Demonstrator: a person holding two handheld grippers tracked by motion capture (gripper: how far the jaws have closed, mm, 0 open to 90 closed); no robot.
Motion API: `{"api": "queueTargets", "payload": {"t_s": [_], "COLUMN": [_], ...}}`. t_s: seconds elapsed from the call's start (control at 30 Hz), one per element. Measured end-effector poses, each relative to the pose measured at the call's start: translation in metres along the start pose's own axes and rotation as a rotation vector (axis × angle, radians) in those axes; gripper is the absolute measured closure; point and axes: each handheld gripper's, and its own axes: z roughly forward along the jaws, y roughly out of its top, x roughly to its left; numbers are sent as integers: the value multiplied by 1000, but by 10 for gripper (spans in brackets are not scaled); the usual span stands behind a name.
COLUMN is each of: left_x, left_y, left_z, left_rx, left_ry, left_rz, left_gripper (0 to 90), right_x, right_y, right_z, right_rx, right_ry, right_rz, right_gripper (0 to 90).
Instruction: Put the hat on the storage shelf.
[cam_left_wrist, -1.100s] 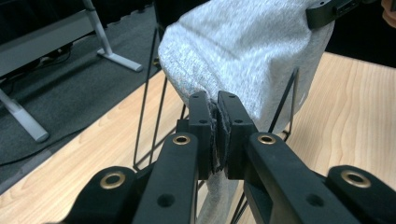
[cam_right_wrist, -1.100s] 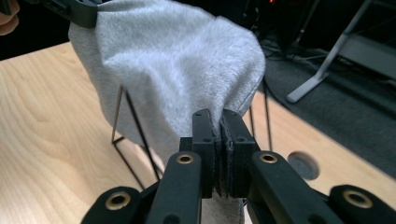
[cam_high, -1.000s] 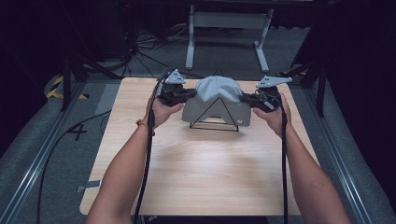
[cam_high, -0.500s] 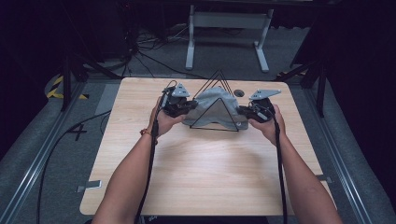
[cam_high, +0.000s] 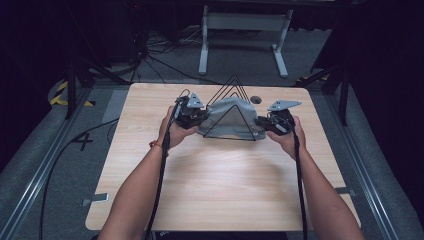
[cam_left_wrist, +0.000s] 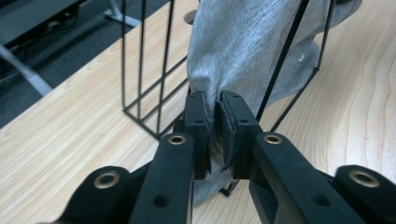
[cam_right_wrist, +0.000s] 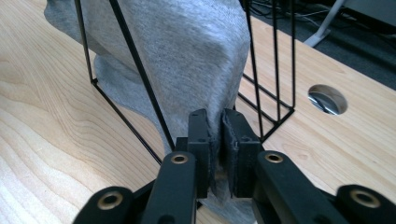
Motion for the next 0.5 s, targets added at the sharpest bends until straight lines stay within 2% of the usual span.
{"api": "queueTargets", "payload": {"t_s": [0.1,0.17,0.23,0.33,0.4,0.5], "left_x": [0,1,1,0,-1,-5], "left_y": [-1,-4,-5,-8,-10,-14], "left_z": [-4,-14,-17,-30,-33,-46], "left_rx": [0,2,11,19,14,21], "left_ry": [5,14,8,18,19,23], "left_rz": [-1,3,1,30,32,54], "left_gripper": [805,798,798,790,783,752], "right_x": [0,0,0,3,4,6], "right_y": [0,0,0,2,3,2], "right_z": [-4,-14,-16,-27,-28,-36], "right_rx": [-7,-20,-21,-22,-24,-22], "right_ry": [-4,-10,-11,-18,-19,-20], "right_rz": [-1,2,-2,-31,-32,-47], "right_gripper": [819,787,790,786,784,772]}}
